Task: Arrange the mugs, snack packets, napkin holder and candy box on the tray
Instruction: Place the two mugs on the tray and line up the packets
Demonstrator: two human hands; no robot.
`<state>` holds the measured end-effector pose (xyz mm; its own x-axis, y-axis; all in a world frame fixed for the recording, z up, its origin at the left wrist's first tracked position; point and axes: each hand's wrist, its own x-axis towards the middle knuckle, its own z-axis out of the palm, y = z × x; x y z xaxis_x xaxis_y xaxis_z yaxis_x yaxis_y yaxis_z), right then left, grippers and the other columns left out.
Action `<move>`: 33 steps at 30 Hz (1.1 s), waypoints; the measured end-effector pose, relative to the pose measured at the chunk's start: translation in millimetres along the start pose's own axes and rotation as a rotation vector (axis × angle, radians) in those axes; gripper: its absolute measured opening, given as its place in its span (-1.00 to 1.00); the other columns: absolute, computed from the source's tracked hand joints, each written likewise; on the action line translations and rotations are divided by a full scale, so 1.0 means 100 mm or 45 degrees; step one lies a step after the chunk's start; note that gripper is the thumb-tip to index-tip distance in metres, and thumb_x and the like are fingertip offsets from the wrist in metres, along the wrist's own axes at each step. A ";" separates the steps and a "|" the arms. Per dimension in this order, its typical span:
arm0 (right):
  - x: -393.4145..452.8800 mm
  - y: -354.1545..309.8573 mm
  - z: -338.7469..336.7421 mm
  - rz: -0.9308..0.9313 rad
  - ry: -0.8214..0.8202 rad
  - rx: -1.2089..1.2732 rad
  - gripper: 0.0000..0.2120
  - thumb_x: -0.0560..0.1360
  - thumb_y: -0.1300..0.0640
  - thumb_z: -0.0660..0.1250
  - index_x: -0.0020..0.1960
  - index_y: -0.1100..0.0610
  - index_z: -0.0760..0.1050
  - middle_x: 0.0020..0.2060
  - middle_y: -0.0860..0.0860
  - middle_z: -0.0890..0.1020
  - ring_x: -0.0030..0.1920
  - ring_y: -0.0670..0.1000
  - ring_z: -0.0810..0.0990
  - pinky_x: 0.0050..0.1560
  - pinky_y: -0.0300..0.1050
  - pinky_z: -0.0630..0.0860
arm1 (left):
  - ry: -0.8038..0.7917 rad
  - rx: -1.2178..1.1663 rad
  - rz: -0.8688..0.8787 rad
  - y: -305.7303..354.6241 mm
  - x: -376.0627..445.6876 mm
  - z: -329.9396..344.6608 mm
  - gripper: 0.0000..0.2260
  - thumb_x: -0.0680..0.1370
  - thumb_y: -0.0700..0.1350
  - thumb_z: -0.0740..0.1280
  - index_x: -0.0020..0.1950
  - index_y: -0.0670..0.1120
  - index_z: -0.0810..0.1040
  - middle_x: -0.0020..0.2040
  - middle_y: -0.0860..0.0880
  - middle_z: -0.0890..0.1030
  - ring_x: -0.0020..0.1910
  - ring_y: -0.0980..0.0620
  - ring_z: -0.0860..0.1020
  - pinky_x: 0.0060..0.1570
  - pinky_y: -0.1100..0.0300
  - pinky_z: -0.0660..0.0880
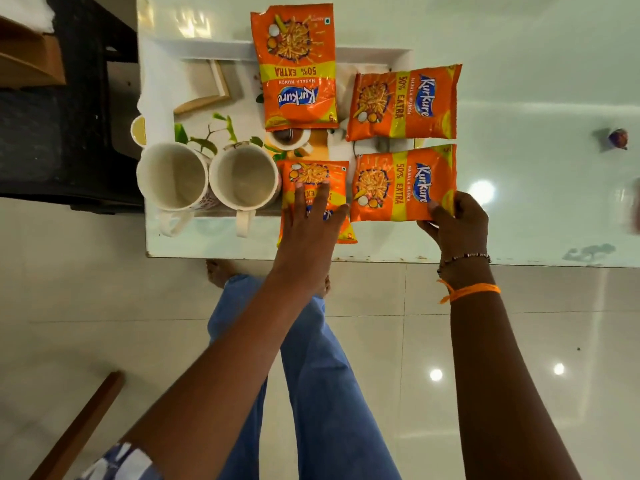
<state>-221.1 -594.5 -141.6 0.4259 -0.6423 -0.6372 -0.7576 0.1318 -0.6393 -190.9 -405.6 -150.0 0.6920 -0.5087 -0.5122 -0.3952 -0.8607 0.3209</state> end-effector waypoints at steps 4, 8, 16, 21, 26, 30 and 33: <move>0.02 0.01 -0.02 -0.062 0.155 -0.215 -0.59 0.46 0.15 0.34 0.24 0.27 0.34 0.21 0.25 0.48 0.20 0.15 0.50 0.12 0.02 0.51 | -0.073 0.005 0.002 0.01 -0.08 0.05 -0.22 0.46 -0.17 0.31 0.50 0.13 -0.13 0.55 -0.09 -0.20 0.48 -0.30 -0.27 0.43 -0.22 -0.17; 0.14 -0.25 -0.01 -0.326 0.412 -0.261 -0.63 0.46 0.13 0.33 0.19 0.24 0.37 0.12 0.21 0.52 0.14 0.14 0.50 0.11 -0.03 0.45 | -0.080 -0.037 0.018 0.01 0.02 -0.01 -0.16 0.43 0.15 0.30 0.49 0.13 -0.23 0.55 -0.09 -0.23 0.48 -0.24 -0.32 0.37 -0.24 -0.34; 0.62 -0.76 0.32 -0.302 0.130 -0.316 -0.61 0.48 0.20 0.26 0.28 0.17 0.27 0.14 0.16 0.58 -0.01 0.05 0.56 -0.21 -0.38 0.45 | 0.046 -0.230 -0.084 0.15 0.69 -0.33 -0.40 0.55 0.10 0.14 0.50 -0.06 0.00 0.55 -0.15 0.01 0.53 -0.17 -0.15 0.43 -0.18 -0.26; 0.68 -0.87 0.34 -0.493 0.233 -0.237 -0.62 0.40 0.34 0.30 0.20 0.17 0.38 -0.06 -0.02 0.56 -0.10 -0.10 0.53 -0.38 -0.53 0.41 | -0.052 -0.300 0.005 0.22 1.01 -0.39 -0.41 0.57 0.02 0.15 0.51 -0.10 -0.03 0.56 -0.07 0.02 0.53 -0.16 -0.14 0.44 -0.17 -0.20; 0.61 -0.76 0.26 -0.432 0.287 -0.205 -0.62 0.41 0.28 0.33 0.21 0.17 0.36 0.05 0.10 0.60 -0.07 -0.04 0.57 -0.02 -0.18 0.54 | -0.082 -0.344 0.063 0.22 1.13 -0.40 -0.43 0.58 -0.06 0.15 0.51 -0.09 -0.05 0.56 -0.05 -0.02 0.53 -0.14 -0.15 0.46 -0.12 -0.13; 0.45 -0.74 0.30 -0.697 0.449 -0.259 -0.62 0.32 0.30 0.33 0.13 0.23 0.40 -0.02 0.09 0.48 0.04 0.08 0.51 -0.01 -0.15 0.46 | 0.109 -0.439 -0.150 -0.01 1.11 -0.45 -0.42 0.56 -0.10 0.18 0.51 -0.08 -0.03 0.56 -0.12 -0.03 0.53 -0.17 -0.12 0.46 -0.11 -0.10; 0.27 -0.77 0.59 -0.935 0.251 -0.282 -0.74 0.34 0.38 0.25 0.02 0.29 0.48 -0.02 0.24 0.54 -0.03 0.13 0.54 -0.03 -0.12 0.48 | 0.232 -0.499 -0.395 -0.18 1.11 -0.57 -0.41 0.56 -0.11 0.20 0.51 -0.09 -0.02 0.55 -0.19 -0.03 0.52 -0.23 -0.09 0.46 -0.11 -0.03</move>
<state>-122.1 -577.5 -134.9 0.7755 -0.6311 0.0156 -0.4063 -0.5178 -0.7528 -72.7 -445.3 -167.6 0.8482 -0.1894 -0.4946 0.0760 -0.8807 0.4676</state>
